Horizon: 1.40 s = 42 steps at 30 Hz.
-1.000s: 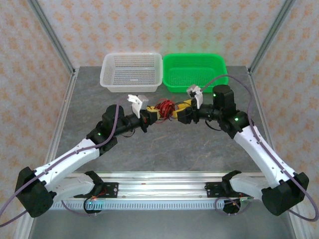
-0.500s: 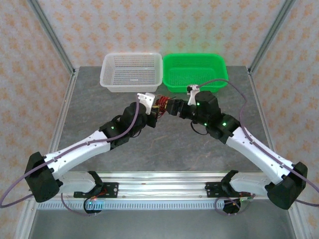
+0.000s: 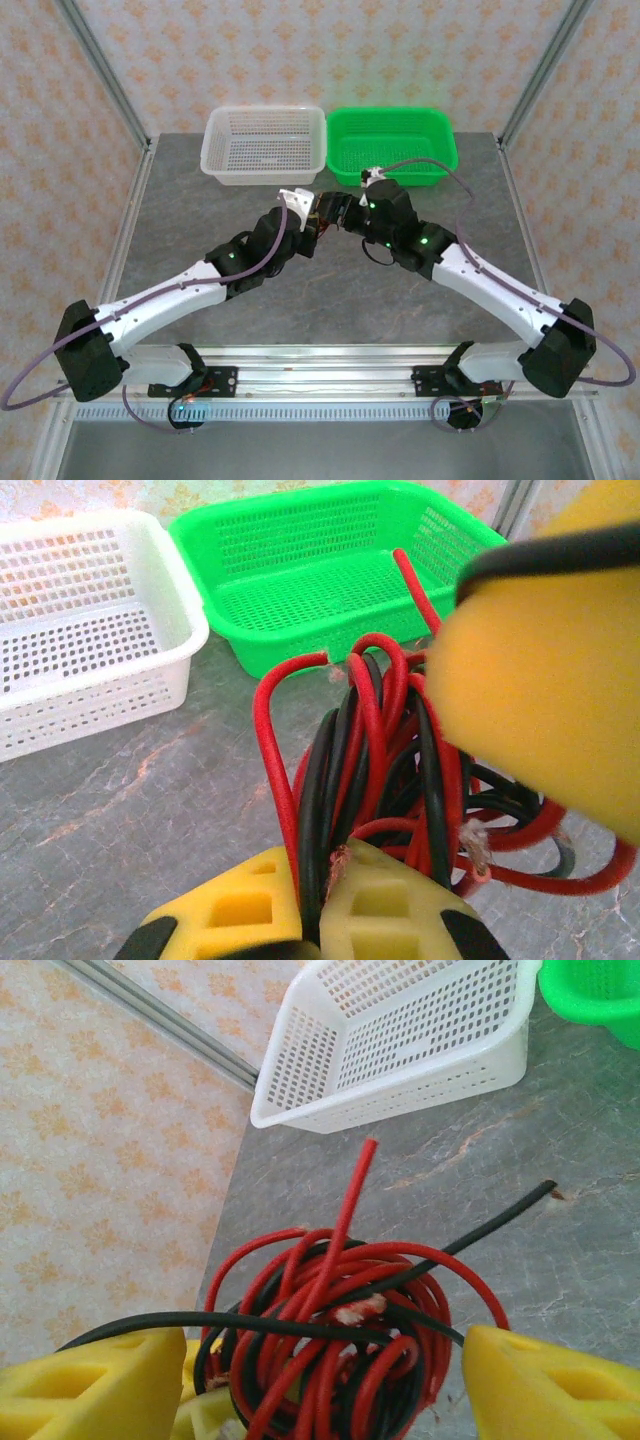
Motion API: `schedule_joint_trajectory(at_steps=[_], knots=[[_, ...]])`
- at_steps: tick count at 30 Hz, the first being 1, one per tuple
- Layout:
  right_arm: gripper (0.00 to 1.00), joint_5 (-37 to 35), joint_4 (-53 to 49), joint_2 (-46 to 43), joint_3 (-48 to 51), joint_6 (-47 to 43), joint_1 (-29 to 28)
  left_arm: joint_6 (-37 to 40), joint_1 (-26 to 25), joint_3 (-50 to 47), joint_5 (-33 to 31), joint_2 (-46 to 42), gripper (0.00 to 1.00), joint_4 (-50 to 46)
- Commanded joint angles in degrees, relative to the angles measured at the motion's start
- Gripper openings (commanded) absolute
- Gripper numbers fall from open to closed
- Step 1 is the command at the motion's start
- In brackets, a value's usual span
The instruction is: Untangle the cables
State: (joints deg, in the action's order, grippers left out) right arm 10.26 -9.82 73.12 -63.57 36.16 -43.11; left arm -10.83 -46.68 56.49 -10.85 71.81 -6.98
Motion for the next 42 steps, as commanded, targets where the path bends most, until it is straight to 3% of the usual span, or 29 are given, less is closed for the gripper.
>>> schedule_joint_trajectory(at_steps=[1,8,13,15,17,19,25,32,38,42], knots=[[0.72,-1.6,1.6,0.7,-2.4,0.9,-0.6,0.9,-0.5,2.2,-0.3,0.0,0.00,0.2],[0.62,-2.2,1.0,1.1,-0.7,2.1,-0.6,0.9,-0.5,2.4,1.3,-1.4,0.00,0.8],[0.47,-2.4,0.3,0.9,0.0,2.1,-0.6,0.6,-0.5,2.3,2.2,-2.9,0.00,1.4],[0.35,-2.4,0.2,0.8,0.2,1.4,-0.6,0.5,-0.5,2.1,2.8,-3.8,0.00,1.8],[0.13,-2.2,0.6,0.5,0.7,0.6,-0.5,0.2,-0.5,1.5,3.5,-5.0,0.00,2.6],[0.02,-1.4,1.8,-0.5,1.8,-0.3,-0.1,0.1,-0.4,0.6,4.2,-6.5,0.00,3.5],[0.00,8.8,7.0,-5.2,6.2,-5.9,5.3,-0.1,-0.4,-2.6,5.9,-11.2,0.01,4.8],[0.00,26.4,8.2,-10.4,7.4,-25.0,8.5,-1.1,0.2,-5.1,3.2,-14.5,0.26,1.8],[0.00,30.6,9.3,-12.5,8.6,-36.4,8.6,-2.5,0.4,-6.2,7.9,-17.4,0.59,2.2],[0.00,32.5,6.0,-12.2,7.0,-44.7,8.6,-2.4,0.4,-5.7,14.2,-17.7,0.69,3.2]])
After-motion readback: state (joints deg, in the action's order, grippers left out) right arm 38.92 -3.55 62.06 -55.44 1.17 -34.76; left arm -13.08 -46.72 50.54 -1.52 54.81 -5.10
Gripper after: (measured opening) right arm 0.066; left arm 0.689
